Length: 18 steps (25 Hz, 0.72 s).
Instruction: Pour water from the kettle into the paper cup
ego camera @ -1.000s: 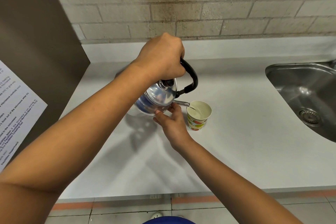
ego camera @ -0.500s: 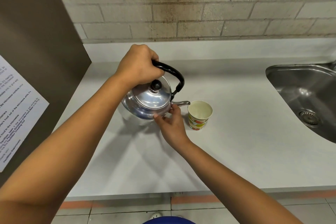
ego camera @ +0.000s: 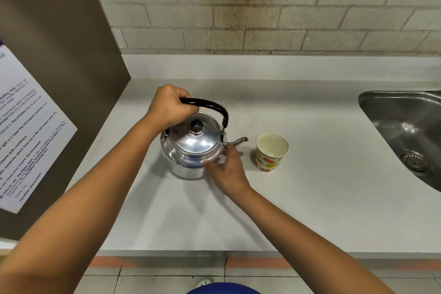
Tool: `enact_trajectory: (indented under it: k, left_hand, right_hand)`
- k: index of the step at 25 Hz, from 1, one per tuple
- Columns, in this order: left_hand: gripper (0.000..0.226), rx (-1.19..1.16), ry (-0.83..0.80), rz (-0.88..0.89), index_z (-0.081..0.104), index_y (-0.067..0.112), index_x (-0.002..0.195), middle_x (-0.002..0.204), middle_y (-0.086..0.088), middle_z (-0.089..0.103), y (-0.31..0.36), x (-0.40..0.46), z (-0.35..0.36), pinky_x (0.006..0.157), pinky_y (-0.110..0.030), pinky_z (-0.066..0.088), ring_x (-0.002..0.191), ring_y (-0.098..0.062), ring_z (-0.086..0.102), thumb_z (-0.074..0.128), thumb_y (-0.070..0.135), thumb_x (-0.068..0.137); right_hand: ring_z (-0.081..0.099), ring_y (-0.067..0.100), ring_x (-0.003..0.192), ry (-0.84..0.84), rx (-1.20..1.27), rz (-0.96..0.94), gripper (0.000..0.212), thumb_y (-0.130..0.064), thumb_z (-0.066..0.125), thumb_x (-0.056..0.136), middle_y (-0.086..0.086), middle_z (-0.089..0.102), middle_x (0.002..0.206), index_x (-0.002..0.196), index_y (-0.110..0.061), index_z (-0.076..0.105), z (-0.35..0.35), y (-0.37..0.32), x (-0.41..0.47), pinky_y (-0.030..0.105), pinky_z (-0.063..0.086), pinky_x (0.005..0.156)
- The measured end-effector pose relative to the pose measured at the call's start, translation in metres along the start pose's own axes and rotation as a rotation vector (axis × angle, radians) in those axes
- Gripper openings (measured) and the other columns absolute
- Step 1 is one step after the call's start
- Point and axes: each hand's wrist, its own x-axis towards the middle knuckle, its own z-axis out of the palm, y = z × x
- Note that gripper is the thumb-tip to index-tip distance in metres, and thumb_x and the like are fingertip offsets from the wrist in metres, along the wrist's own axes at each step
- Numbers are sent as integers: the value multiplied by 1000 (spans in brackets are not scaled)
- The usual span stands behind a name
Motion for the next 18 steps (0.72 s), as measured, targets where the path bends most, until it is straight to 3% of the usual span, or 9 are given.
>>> enact_trajectory:
  k: [2, 5, 9, 14, 16, 18]
  left_hand:
    - [36, -29, -1, -40, 48, 21, 37, 25, 13, 39, -9, 0, -1, 32, -9, 26, 36, -7, 34, 67, 7, 63]
    - [35, -84, -8, -104, 47, 19, 37, 24, 12, 36, -19, 2, -1, 32, -10, 24, 30, -4, 31, 67, 6, 63]
    - [33, -112, -34, -137, 50, 18, 38, 24, 12, 35, -26, 5, 2, 31, -10, 24, 28, -3, 31, 68, 5, 62]
    - [42, -173, 30, -157, 49, 21, 33, 25, 12, 37, -41, 8, 9, 33, -7, 25, 29, -3, 35, 69, 4, 66]
    - [37, -151, 48, -106, 52, 24, 40, 32, 12, 44, -48, 6, 10, 39, -7, 31, 33, -1, 40, 69, 6, 68]
    - [25, -119, 49, -42, 57, 25, 53, 49, 9, 52, -48, 3, 8, 53, -17, 41, 45, -1, 48, 68, 9, 68]
  right_hand:
    - [48, -1, 95, -7, -34, -8, 50, -20, 67, 75, -12, 49, 106, 117, -16, 41, 1, 1, 1, 27, 48, 90]
    - [44, 2, 95, -22, -107, 7, 55, -19, 67, 75, 0, 48, 116, 122, -11, 40, 1, -1, 2, 4, 39, 77]
    - [43, 8, 96, -34, -172, 45, 57, -19, 66, 76, 14, 45, 127, 124, -8, 38, 1, 1, 4, 11, 33, 80]
    - [42, 8, 91, -31, -227, 60, 58, -22, 66, 76, 15, 39, 126, 125, -8, 37, -1, 2, 7, 13, 33, 80]
    - [42, 8, 90, -40, -244, 44, 58, -22, 66, 76, 15, 40, 125, 124, -7, 37, -1, 0, 7, 7, 30, 74]
    - [43, 9, 92, -53, -277, 34, 57, -22, 65, 77, 15, 42, 125, 124, -6, 38, -2, -2, 7, 6, 29, 72]
